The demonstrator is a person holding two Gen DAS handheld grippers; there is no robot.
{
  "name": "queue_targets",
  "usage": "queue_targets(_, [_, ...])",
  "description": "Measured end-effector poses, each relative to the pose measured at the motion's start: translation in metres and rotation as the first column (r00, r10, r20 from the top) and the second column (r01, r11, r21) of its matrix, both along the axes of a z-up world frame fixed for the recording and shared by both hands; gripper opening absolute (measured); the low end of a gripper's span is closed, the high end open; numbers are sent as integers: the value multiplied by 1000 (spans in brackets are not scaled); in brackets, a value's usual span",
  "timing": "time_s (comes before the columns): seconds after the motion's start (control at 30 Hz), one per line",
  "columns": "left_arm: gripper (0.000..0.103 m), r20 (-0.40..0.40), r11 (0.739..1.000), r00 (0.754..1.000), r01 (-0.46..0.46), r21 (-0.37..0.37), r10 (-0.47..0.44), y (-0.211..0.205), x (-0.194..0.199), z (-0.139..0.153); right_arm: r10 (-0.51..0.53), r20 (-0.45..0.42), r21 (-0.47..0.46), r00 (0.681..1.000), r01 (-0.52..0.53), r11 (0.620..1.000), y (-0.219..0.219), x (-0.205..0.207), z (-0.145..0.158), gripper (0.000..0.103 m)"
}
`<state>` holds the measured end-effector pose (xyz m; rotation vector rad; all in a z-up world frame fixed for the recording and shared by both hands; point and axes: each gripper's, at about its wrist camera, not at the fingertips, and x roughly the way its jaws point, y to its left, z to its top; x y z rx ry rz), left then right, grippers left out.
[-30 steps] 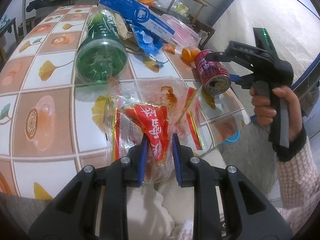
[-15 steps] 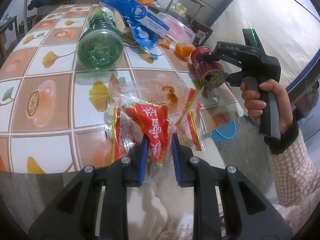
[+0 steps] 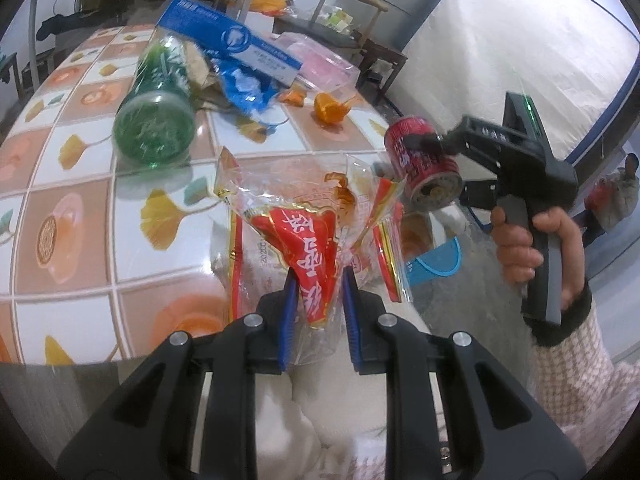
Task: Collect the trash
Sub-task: 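Carry the snack bag and red can over the blue wastebasket with both tools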
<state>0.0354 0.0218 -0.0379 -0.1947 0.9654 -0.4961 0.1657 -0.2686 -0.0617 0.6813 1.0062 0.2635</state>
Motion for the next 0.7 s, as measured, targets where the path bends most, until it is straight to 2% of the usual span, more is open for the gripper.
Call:
queue_targets(0.23, [19,15,999,999,34,14,-34,-23,14,10,-10,53,36,999,8,999,-24,-20,8,66])
queue_targets(0.47, [18,18,995,995,100,-6,-100,-53,31,23,-66,121,56,990,60,997,-63,-51,22,66])
queue_targets(0.57, [18,44,989,988,151,-6,-150,-76,44,35,-120,147,40,982,115,993,-87,-68,29,66])
queue_targets(0.7, [18,85,970,967,243,5,-242,-120,65,54,-240,166,34,957,237,971,-130,-95,31,66])
